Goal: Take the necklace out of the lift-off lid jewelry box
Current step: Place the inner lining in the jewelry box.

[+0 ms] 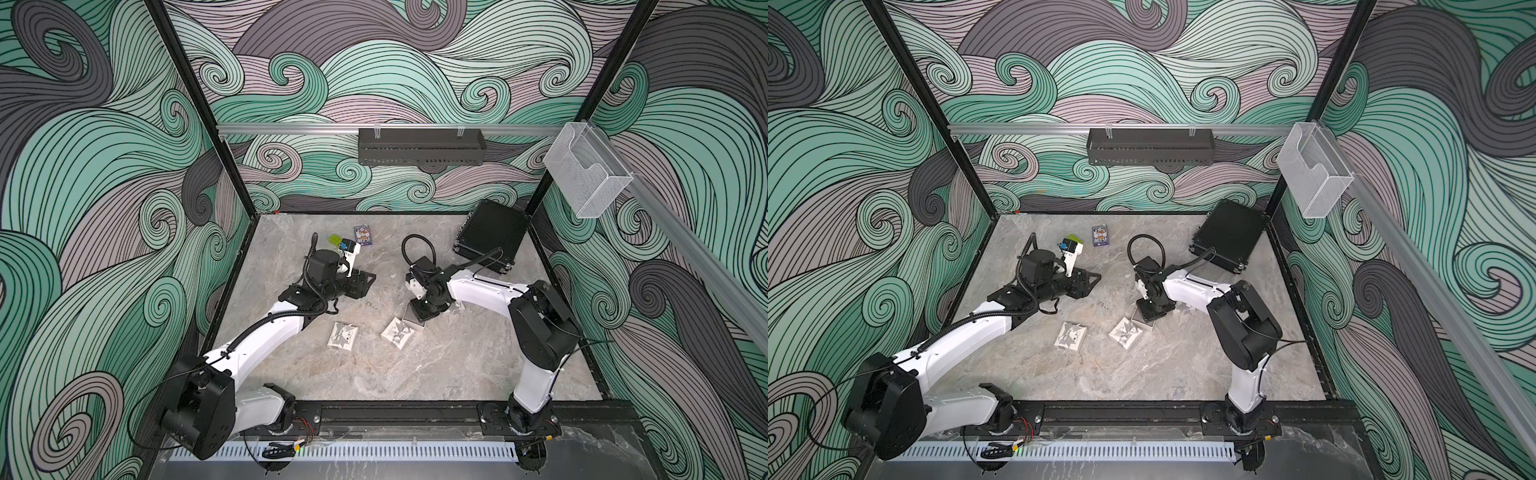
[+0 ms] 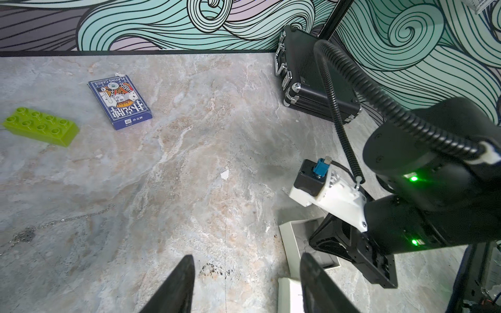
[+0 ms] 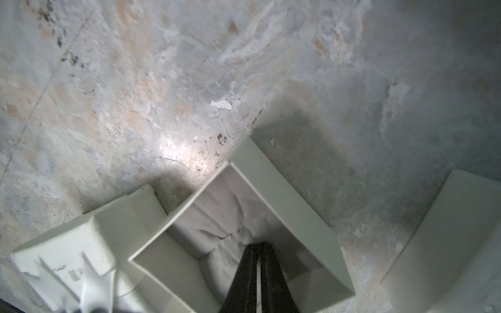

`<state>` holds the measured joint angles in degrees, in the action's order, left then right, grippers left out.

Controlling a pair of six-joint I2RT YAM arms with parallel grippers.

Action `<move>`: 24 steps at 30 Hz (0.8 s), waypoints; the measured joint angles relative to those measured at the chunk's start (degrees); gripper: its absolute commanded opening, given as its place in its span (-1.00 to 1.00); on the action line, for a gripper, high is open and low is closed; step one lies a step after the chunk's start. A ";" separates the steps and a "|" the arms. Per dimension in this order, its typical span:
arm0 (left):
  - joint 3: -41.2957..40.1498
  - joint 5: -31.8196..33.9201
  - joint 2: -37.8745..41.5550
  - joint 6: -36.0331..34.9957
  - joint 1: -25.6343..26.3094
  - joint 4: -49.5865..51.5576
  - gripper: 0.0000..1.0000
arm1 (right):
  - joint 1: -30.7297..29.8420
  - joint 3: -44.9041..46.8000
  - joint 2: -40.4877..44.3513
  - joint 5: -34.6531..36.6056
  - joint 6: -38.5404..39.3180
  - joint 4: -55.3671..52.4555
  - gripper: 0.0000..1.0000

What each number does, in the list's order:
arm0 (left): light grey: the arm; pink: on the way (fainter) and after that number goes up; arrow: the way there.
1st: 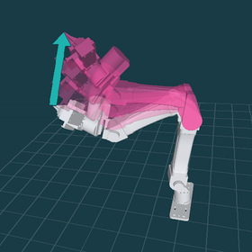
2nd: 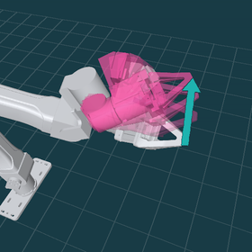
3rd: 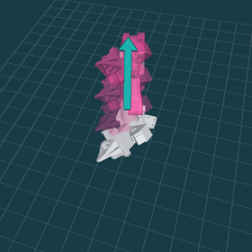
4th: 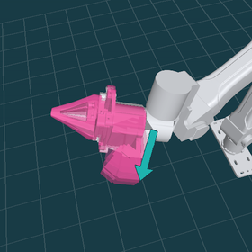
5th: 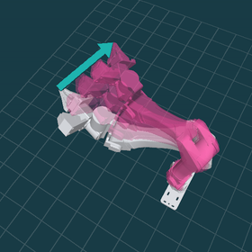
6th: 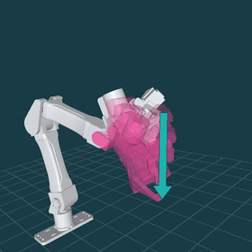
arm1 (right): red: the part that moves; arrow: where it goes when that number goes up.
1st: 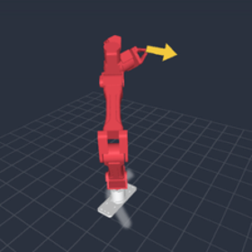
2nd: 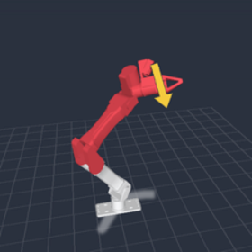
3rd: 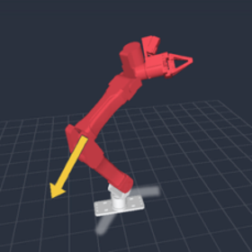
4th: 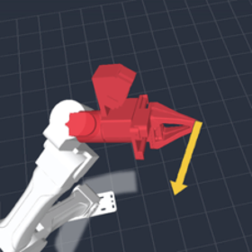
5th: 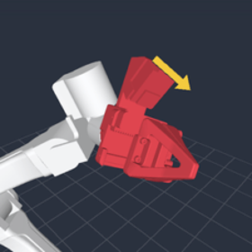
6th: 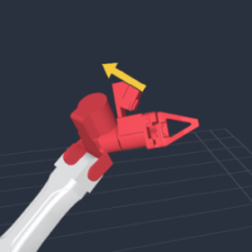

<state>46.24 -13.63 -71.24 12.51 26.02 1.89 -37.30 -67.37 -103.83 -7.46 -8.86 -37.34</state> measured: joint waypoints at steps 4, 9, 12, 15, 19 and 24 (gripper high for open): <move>0.00 0.15 0.00 0.00 0.00 0.00 0.21 | -0.24 0.00 3.43 -0.02 0.44 -1.44 -0.76; -0.20 0.52 0.37 0.00 0.00 0.00 0.21 | -0.98 0.17 5.22 -1.11 1.09 -2.84 -0.77; -0.31 0.63 0.57 0.00 0.00 -0.04 0.21 | -1.44 1.03 5.18 -1.84 1.29 -3.26 -0.78; -0.33 0.76 0.61 0.00 0.00 -0.09 0.21 | -1.75 1.31 4.48 -2.01 1.36 -3.41 -0.81; -0.42 0.85 0.68 0.00 0.00 -0.09 0.21 | -2.01 1.29 1.81 -1.99 1.36 -3.13 -0.81; -1.62 1.57 2.14 -0.04 0.00 0.00 0.22 | -2.01 0.55 -0.79 -1.97 1.36 -2.99 -0.81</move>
<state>44.62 -12.05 -69.10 12.47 26.02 1.89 -39.31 -66.83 -104.62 -9.43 -7.51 -40.34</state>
